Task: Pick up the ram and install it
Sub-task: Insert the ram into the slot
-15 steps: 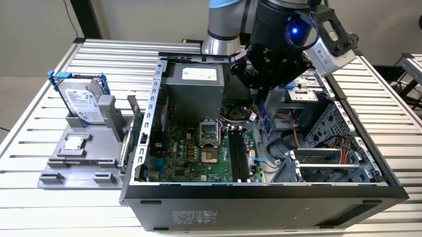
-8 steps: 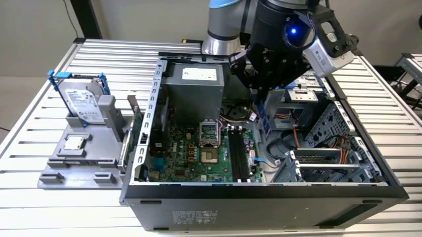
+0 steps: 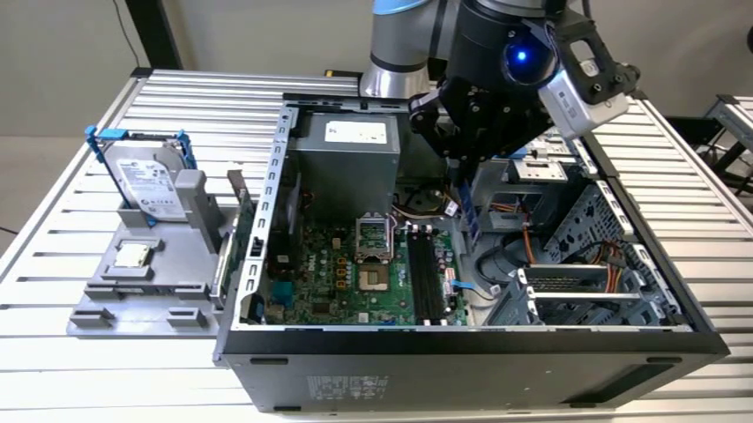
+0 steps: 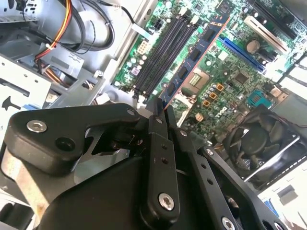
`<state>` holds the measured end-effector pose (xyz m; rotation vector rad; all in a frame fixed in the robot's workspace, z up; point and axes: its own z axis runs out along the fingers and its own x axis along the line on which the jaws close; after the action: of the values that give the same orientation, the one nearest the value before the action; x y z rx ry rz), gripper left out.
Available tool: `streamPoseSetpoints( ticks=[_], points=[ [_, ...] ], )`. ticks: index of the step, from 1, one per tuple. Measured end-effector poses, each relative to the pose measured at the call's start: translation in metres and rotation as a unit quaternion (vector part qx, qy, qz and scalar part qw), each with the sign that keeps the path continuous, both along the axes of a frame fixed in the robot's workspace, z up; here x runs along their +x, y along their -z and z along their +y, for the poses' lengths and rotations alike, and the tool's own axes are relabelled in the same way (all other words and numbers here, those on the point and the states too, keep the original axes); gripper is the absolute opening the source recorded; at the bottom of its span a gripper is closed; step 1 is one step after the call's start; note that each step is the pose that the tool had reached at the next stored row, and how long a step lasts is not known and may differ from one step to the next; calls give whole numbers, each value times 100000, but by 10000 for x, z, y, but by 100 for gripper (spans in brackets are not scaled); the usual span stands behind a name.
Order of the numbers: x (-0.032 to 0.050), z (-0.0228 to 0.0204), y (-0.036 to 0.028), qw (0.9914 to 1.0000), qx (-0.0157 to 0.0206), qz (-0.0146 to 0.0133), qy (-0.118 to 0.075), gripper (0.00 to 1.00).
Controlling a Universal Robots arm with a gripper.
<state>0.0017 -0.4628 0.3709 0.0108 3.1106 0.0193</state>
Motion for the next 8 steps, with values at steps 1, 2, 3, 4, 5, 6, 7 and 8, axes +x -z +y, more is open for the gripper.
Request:
streamPoseSetpoints(
  ticks=[1,2,3,4,5,6,7,8],
  points=[
    [0,0,1,100000,5,-3,191,0],
    [0,0,1,99999,4,-2,386,0],
    [0,0,2,99998,2,-2,594,0],
    [0,0,3,99997,2,-2,791,0],
    [0,0,3,99995,0,-2,987,0],
    [0,0,4,99993,2,0,1169,0],
    [0,0,5,99991,-1,-1,1355,0],
    [0,0,5,99988,-1,-1,1538,0]
  ],
)
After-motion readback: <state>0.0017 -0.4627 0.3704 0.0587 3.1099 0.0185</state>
